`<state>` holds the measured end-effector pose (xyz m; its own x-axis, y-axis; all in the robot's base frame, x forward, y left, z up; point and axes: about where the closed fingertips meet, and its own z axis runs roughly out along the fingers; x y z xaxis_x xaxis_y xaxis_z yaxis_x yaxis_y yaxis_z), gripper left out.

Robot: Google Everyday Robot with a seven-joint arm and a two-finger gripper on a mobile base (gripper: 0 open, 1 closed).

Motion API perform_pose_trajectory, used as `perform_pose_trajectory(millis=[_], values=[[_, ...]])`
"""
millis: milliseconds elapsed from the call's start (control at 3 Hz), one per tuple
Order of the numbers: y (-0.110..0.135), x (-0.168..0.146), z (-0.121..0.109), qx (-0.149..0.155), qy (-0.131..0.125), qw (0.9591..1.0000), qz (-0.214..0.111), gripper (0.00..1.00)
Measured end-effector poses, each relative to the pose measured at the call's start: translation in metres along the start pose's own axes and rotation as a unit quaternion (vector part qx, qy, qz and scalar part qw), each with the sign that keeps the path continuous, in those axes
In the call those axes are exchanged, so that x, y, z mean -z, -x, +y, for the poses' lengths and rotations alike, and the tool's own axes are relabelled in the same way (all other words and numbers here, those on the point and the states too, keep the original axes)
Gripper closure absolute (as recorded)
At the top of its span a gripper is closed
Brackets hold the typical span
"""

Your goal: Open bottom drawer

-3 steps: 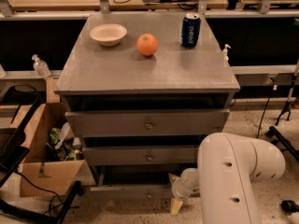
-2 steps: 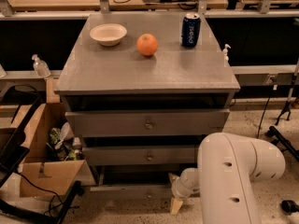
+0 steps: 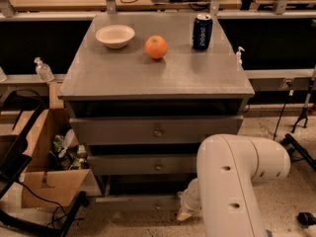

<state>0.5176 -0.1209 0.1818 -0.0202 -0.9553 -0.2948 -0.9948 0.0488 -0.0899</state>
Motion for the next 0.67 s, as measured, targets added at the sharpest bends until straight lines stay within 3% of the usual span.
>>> perform_pose_trajectory(millis=[333, 667], values=[[0.0044, 0.004, 0.0236, -0.016, 0.024, 0.9993, 0.023, 0.66], [0.0052, 0.0035, 0.0328, -0.023, 0.033, 0.9988, 0.027, 0.96]])
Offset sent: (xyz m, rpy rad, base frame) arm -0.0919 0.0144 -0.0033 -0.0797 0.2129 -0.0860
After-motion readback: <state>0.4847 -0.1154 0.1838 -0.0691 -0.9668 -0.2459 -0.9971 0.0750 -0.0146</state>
